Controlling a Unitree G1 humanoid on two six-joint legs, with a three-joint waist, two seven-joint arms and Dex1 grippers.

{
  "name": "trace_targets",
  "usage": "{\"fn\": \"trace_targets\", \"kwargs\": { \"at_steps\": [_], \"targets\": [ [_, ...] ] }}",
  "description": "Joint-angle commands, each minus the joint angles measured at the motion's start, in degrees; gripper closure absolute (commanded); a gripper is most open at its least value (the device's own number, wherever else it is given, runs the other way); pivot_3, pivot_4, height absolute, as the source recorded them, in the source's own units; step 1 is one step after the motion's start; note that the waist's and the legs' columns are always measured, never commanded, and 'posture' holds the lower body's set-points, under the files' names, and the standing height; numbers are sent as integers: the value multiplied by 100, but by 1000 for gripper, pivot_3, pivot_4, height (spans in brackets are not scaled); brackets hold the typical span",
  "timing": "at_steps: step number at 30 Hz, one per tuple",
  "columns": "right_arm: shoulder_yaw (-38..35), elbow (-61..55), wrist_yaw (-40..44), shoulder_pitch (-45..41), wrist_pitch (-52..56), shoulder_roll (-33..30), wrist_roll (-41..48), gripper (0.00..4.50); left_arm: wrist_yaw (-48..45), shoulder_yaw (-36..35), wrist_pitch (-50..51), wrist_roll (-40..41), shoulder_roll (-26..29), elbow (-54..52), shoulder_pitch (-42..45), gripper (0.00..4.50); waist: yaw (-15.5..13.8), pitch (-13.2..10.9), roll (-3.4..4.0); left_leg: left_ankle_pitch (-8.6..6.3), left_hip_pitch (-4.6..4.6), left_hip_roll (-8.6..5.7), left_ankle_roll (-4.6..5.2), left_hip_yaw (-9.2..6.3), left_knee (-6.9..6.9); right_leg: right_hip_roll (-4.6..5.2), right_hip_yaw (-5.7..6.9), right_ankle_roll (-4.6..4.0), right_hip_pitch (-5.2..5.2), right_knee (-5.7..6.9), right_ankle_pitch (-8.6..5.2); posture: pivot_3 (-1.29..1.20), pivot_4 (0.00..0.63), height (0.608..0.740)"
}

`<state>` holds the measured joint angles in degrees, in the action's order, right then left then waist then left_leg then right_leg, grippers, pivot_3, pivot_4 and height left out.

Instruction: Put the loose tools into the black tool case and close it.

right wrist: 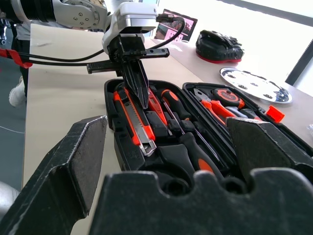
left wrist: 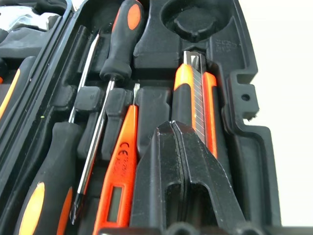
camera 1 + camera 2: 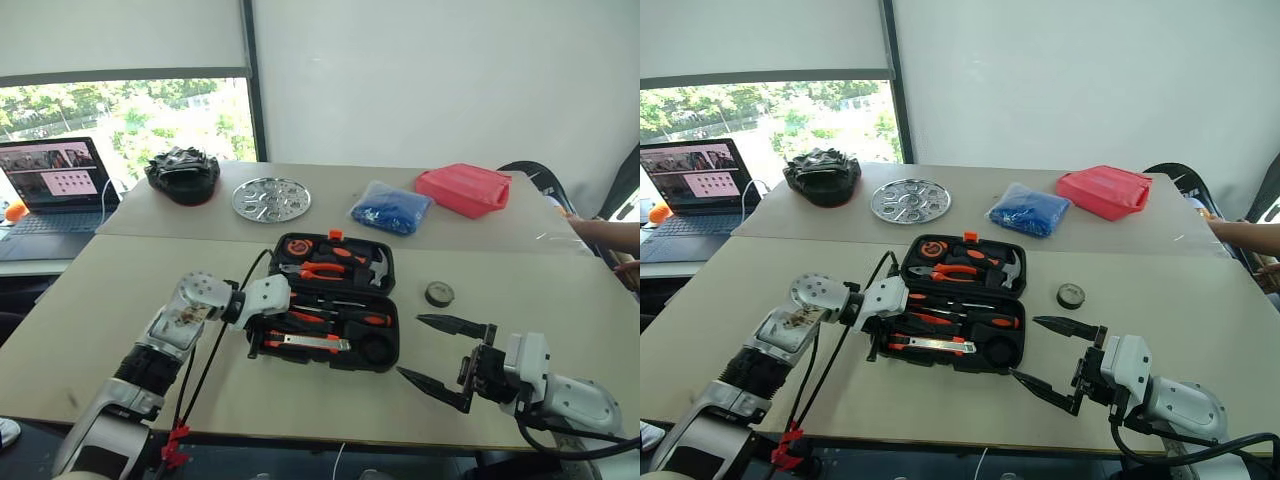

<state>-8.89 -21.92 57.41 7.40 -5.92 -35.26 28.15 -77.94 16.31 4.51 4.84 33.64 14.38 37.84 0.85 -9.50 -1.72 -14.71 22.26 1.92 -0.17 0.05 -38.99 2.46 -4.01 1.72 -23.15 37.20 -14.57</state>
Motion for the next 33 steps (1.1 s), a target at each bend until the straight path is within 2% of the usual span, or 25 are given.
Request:
{"fn": "trace_targets", "kwargs": {
  "at_steps": [1, 12, 17, 25, 28, 32, 33],
  "targets": [
    [-47, -117, -7, -44, -105, 4, 32, 0, 79, -97, 51, 129, -40, -145, -54, 4472, -3, 0, 0, 0, 0, 0, 0, 0, 0, 0, 0, 0, 0, 0, 0, 0, 150, 740],
    [0, -96, -37, -105, -105, 53, 6, 0, 134, 248, 219, -257, 187, -98, -264, 4472, 4, 1, 1, 0, -3, 0, 0, 0, 0, 0, 0, 0, 2, 0, 0, 0, 150, 740],
    [18, -73, -38, -143, -108, 67, -17, 0, 458, 437, 763, -553, 190, -106, -363, 4472, 1, 11, 17, 0, -21, 0, 0, 1, 0, 0, -1, 0, 19, 0, 0, 0, 150, 740],
    [-17, -74, -30, -134, -109, 46, 11, 0, 573, 496, 962, -499, 230, -295, -640, 4472, 39, 21, 32, -1, -100, 2, 0, 4, 10, -2, -4, 38, 90, -4, -28, 0, 150, 740],
    [-87, -57, -34, -114, -103, 11, 16, 0, 616, 215, 536, -190, 109, -354, -732, 4472, 46, 26, 40, -1, -102, 2, 0, 5, 14, -2, -8, 36, 90, -4, -28, 0, 150, 740],
    [-517, -106, -78, 198, 122, -96, 309, 0, 384, -662, 374, 824, 98, -719, -936, 4472, 27, 24, 39, -1, -94, 3, 0, 5, 16, -1, -7, 33, 83, -5, -27, 0, 150, 740],
    [-703, -125, -38, 388, 271, -166, 482, 0, 232, -994, 373, 1252, 127, -864, -1018, 3973, 16, 23, 38, -1, -87, 2, 0, 5, 16, 0, -7, 31, 78, -5, -27, 0, 150, 740]
  ]
}}
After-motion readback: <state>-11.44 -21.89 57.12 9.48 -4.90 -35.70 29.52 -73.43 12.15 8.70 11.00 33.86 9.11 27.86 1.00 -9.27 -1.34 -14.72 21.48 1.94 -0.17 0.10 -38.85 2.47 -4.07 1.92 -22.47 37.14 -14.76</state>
